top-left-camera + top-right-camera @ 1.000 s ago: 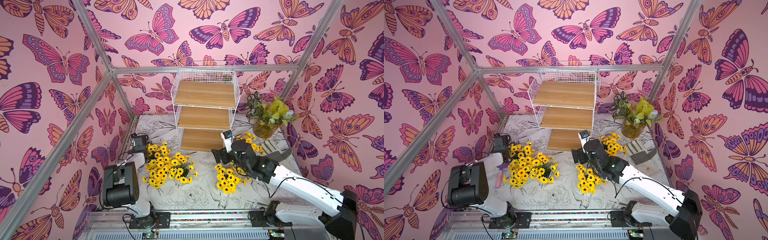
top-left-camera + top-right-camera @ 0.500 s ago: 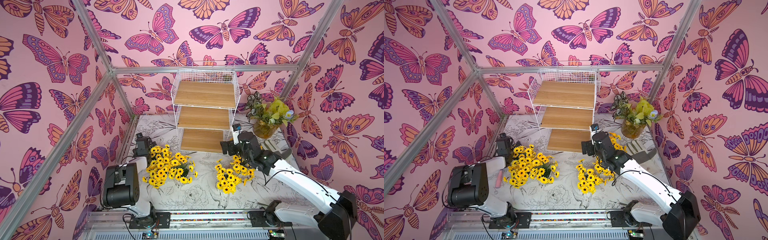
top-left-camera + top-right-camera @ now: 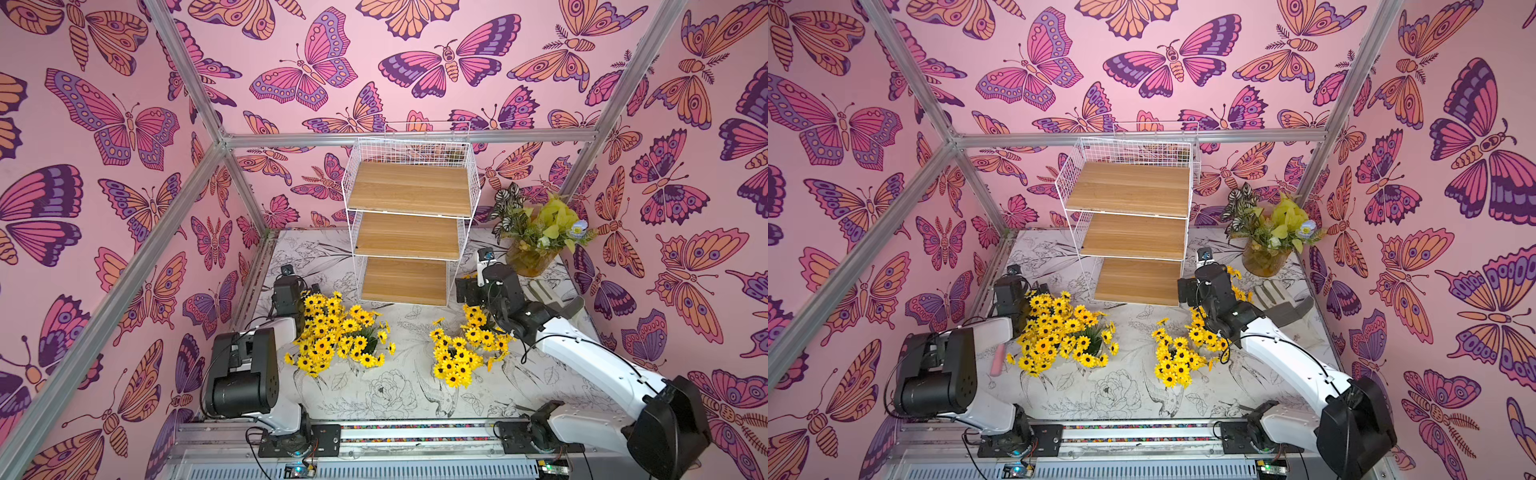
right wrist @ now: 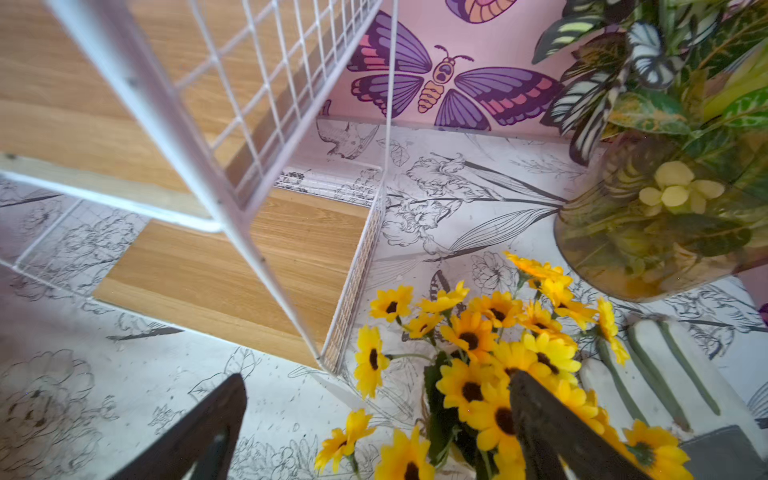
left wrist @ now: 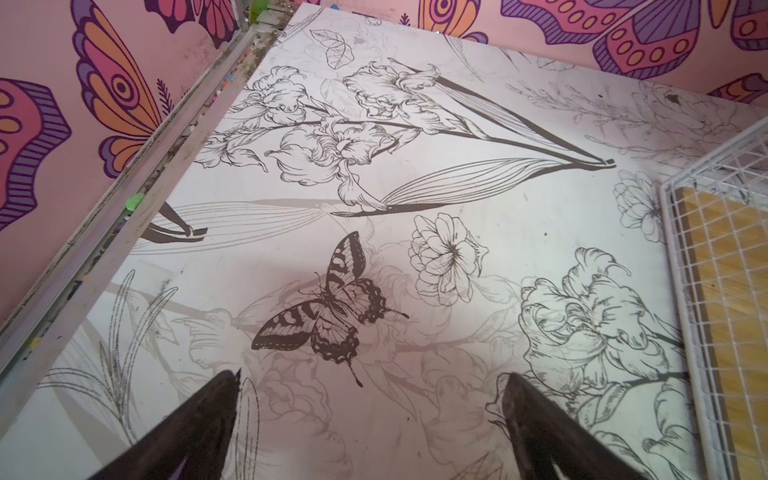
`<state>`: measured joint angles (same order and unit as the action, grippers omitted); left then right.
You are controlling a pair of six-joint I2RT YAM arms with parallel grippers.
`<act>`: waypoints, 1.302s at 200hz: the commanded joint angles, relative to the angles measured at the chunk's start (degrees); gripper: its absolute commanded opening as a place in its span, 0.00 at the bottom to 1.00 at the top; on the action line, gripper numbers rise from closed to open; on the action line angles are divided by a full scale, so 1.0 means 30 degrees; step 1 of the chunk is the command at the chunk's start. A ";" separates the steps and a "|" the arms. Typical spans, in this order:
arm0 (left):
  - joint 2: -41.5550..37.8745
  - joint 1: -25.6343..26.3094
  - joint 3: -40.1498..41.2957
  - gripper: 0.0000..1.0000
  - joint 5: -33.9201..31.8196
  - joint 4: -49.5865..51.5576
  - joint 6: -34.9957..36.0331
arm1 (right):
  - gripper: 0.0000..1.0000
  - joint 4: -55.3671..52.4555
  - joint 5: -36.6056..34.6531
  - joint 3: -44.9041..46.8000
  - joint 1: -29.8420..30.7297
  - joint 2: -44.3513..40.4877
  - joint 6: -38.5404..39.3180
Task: Take the sunflower pots off the shelves
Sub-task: Reset both arms
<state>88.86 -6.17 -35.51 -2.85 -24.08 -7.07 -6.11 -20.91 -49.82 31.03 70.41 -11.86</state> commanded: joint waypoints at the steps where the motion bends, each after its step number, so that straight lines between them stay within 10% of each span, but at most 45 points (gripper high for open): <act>1: -0.0628 0.0369 0.0850 0.99 0.0312 -0.1156 0.0706 | 0.99 0.1050 -0.2161 0.0339 -0.0257 0.0446 0.1101; 155: 0.0150 0.2177 0.5283 0.99 -0.1890 -1.0714 0.2372 | 0.99 0.5460 -0.3402 0.3744 -0.1046 -0.0229 0.3354; 260: -0.0167 0.2202 0.4896 0.99 -0.2081 -0.9324 0.2040 | 0.99 0.6643 -0.2386 0.2452 -0.1113 0.0304 0.5191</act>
<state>87.81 0.03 -21.67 -8.64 -52.51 -1.67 10.50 -28.25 -40.40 28.21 70.70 -0.40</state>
